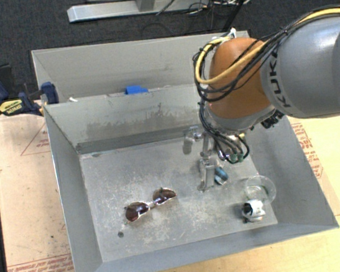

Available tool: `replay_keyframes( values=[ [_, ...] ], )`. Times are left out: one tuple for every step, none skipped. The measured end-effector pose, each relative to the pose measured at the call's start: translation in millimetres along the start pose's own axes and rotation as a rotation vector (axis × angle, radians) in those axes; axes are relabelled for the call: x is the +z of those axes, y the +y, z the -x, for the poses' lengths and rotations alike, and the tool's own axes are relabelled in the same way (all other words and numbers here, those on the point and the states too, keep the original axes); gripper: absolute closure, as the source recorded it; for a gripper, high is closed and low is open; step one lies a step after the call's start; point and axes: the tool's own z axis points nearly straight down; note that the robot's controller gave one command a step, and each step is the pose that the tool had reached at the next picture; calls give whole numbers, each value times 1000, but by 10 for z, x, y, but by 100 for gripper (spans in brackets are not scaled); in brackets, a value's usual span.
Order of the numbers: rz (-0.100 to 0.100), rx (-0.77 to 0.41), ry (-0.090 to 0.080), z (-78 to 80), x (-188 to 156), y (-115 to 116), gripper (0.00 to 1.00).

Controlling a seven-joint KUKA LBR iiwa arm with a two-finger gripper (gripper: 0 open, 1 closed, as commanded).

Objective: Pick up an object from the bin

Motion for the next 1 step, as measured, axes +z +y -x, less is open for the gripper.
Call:
replay_keyframes(
  values=[
    [0,1,-8,19,-46,-1,0]
  ],
)
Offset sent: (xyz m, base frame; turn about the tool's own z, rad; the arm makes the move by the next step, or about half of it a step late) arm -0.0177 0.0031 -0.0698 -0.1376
